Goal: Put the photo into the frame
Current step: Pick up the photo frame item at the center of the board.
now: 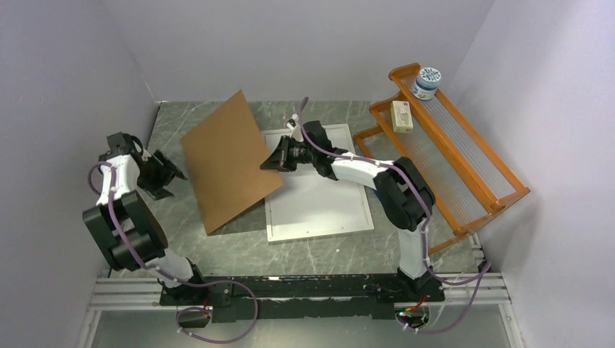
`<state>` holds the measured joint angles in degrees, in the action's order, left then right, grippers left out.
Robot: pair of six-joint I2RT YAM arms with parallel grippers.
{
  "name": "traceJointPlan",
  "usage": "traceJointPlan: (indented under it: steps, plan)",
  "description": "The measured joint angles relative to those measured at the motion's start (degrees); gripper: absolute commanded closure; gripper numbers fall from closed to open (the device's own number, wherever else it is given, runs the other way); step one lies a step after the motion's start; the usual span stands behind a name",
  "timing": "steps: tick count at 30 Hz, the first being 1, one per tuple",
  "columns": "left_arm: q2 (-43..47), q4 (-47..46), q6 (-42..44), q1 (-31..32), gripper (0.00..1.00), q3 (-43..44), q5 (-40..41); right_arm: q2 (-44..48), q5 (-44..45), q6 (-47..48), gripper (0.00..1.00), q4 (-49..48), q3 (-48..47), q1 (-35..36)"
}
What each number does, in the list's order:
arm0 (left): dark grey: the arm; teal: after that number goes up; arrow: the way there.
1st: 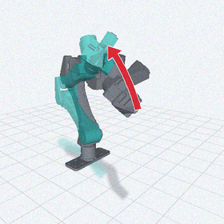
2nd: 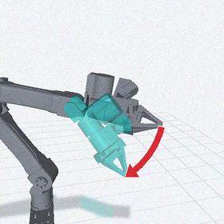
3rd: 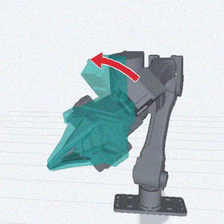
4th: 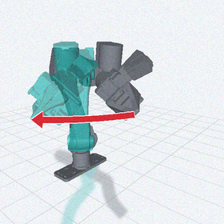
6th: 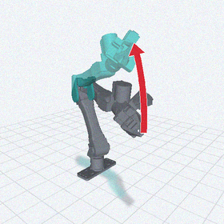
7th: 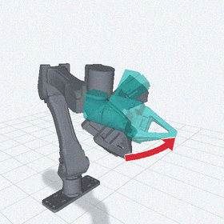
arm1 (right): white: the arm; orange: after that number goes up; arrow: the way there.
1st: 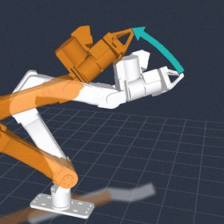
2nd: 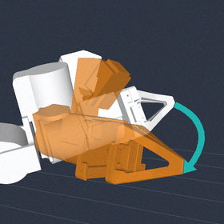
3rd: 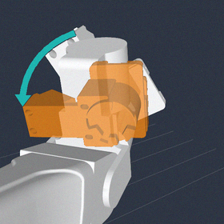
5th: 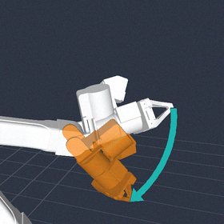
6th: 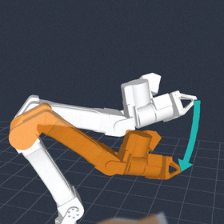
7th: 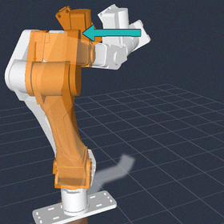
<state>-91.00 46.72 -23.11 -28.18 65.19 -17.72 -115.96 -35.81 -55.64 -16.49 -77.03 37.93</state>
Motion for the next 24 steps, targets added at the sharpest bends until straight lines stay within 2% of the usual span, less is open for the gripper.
traceJointPlan:
  steps: [6, 11, 19, 24]
  plan:
    - [10.9, 0.2, -0.3, 0.0, 0.21, 2.3, -1.1, 8.8, 3.1, -0.1, 1.0, -0.1, 5.6, 0.0]
    - [17.0, -1.1, 0.1, 0.0, 0.18, 1.9, -5.6, 18.9, 6.0, -3.1, 1.0, -0.1, 12.0, -0.9]
    - [23.1, -3.7, -0.9, 0.0, 0.12, 0.6, -17.5, 34.6, 11.0, -3.9, 1.0, 1.8, 17.5, -1.8]
    - [25.5, -10.2, -4.9, 0.0, 0.12, -0.8, -29.7, 44.9, 14.2, -3.0, 1.0, 4.1, 20.2, -2.2]
